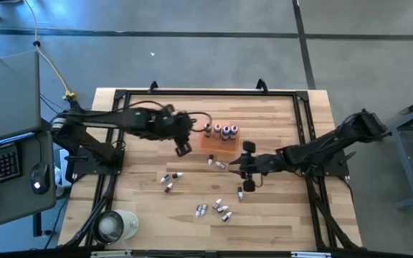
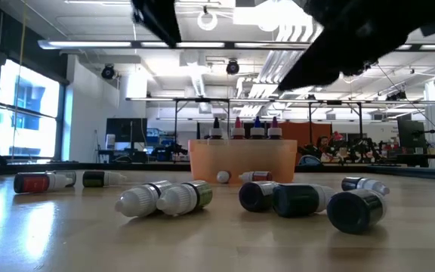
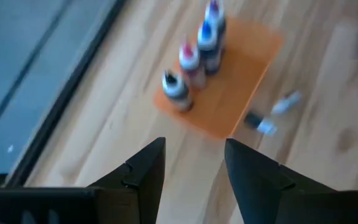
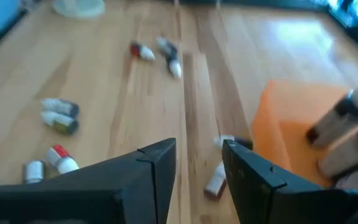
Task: Pick & Place food coloring
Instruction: Put the top small purple food coloring bottle into the orange bin
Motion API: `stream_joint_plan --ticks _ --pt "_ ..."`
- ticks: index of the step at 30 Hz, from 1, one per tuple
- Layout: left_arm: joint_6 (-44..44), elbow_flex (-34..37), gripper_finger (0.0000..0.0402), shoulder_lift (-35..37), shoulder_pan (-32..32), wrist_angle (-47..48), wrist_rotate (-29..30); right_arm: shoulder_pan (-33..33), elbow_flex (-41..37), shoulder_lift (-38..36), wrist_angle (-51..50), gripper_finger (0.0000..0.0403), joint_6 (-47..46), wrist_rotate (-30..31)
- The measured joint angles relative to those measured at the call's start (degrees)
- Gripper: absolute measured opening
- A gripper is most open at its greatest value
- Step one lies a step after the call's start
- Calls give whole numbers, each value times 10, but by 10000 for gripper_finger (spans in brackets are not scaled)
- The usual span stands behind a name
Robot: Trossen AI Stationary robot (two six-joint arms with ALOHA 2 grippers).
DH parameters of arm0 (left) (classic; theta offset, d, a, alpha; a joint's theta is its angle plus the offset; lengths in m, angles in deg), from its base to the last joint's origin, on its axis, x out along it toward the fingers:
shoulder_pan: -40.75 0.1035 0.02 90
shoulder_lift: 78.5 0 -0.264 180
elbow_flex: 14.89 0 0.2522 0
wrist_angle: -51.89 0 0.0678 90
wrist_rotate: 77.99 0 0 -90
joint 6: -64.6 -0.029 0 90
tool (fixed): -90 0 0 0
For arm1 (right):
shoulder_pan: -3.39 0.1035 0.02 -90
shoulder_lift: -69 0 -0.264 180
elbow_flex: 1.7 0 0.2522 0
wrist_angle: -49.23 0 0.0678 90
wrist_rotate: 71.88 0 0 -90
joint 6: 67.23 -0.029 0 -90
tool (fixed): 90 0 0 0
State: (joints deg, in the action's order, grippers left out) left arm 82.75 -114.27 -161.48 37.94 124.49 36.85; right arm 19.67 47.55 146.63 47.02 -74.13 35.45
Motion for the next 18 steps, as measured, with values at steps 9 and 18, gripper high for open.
stream_joint_plan --ticks 9,18 --pt "192 192 163 157 -140 -15 123 -16 48 62 -6 126 -83 -64" --pt "226 318 163 187 -156 -142 100 4 96 64 -192 126 -324 -190"
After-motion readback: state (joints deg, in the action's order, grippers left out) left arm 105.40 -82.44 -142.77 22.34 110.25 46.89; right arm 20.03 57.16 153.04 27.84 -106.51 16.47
